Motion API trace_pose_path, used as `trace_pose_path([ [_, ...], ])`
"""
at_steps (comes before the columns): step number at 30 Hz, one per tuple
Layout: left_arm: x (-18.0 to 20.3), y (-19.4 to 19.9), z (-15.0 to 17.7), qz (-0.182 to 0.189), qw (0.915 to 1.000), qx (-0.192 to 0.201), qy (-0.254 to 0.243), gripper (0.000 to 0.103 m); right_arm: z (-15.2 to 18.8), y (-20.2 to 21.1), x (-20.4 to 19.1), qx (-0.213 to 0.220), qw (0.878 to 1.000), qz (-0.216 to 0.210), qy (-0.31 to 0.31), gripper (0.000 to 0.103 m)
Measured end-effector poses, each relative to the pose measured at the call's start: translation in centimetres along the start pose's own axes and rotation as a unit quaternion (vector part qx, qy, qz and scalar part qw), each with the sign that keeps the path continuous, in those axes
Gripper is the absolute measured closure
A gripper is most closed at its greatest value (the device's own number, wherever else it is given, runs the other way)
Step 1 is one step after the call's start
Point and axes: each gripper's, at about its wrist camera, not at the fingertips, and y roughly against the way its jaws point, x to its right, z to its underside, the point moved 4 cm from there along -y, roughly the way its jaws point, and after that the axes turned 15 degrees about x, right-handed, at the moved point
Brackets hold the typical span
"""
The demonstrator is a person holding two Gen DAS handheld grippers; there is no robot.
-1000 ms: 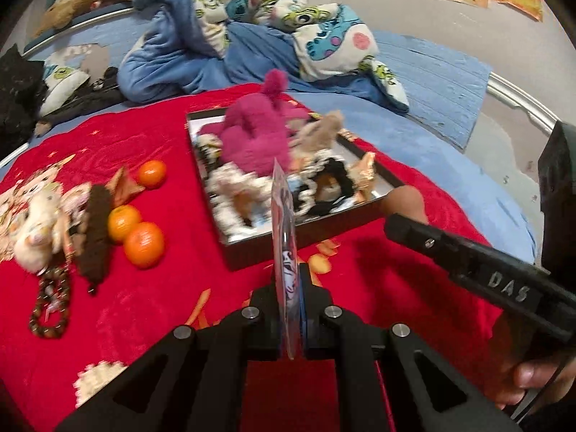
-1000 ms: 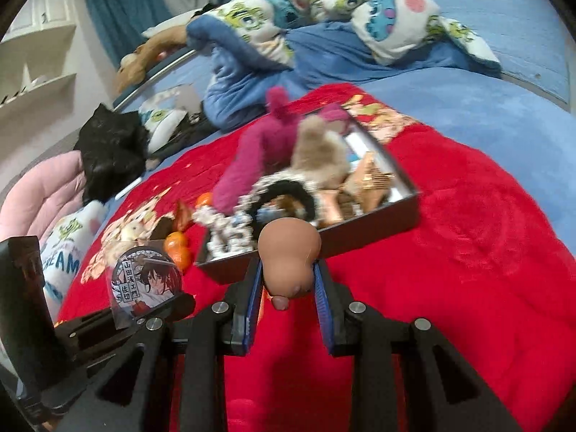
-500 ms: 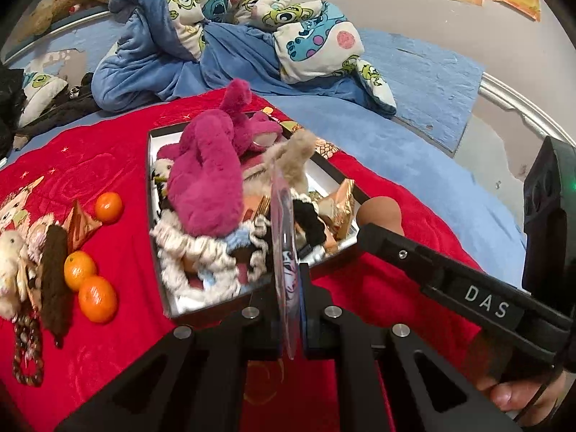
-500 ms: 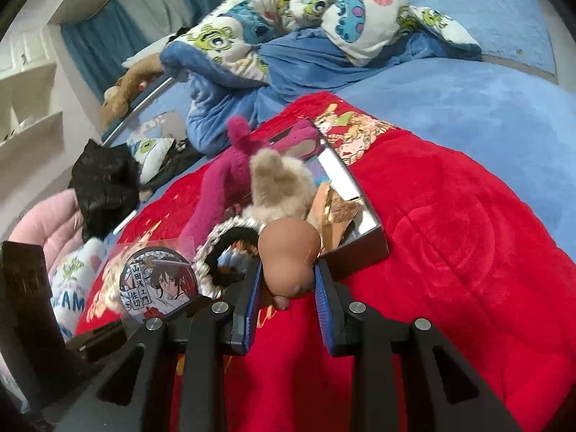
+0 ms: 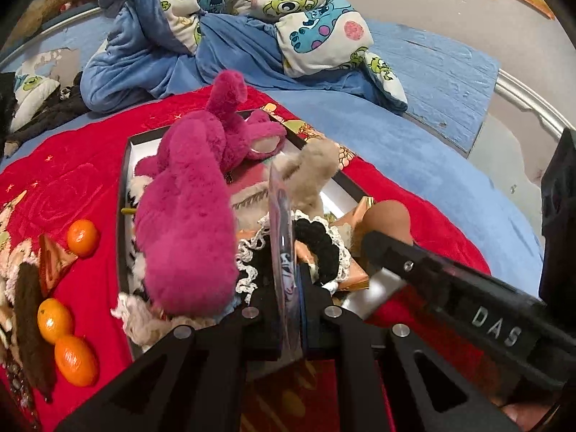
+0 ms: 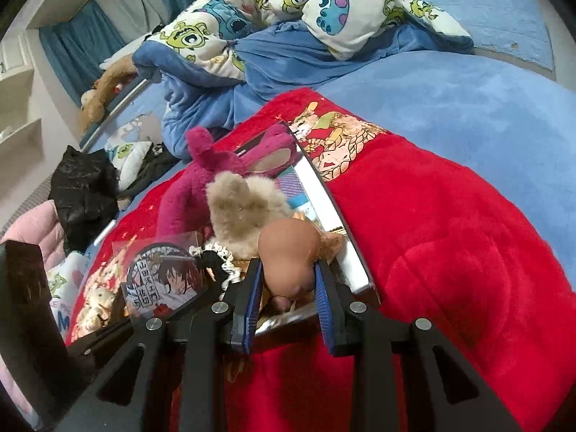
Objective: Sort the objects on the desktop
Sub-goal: 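Carry the badge in the left tool and rubber toy in the right toward the black box, then lower the badge and the rubber toy into the black box with both tools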
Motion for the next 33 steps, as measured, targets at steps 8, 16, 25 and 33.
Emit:
trace_pose_path([
  [8,-0.2,-1.3,-0.5,-0.012,0.9999,0.004,-0.004,0.096,-0.1,-1.7,-0.1,-0.005,1.000,0.018,-0.010,0.076],
  [16,-0.2,-1.6,-0.5,-0.015,0.9998,0.010,-0.005,0.096,-0.1,-1.8,0.2,0.003,1.000,0.022,-0.005,0.076],
  [25,-0.6,-2.2,-0.9,-0.021,0.9997,0.012,0.002,0.096,-0.3,-1.6,-0.1,0.011,1.000,0.018,-0.001,0.076],
  [33,-0.3,-2.1,-0.3,-0.028,0.9994,0.021,-0.006,0.096,-0.1,-1.8,-0.6,0.006,0.999,0.030,0.018,0.076],
])
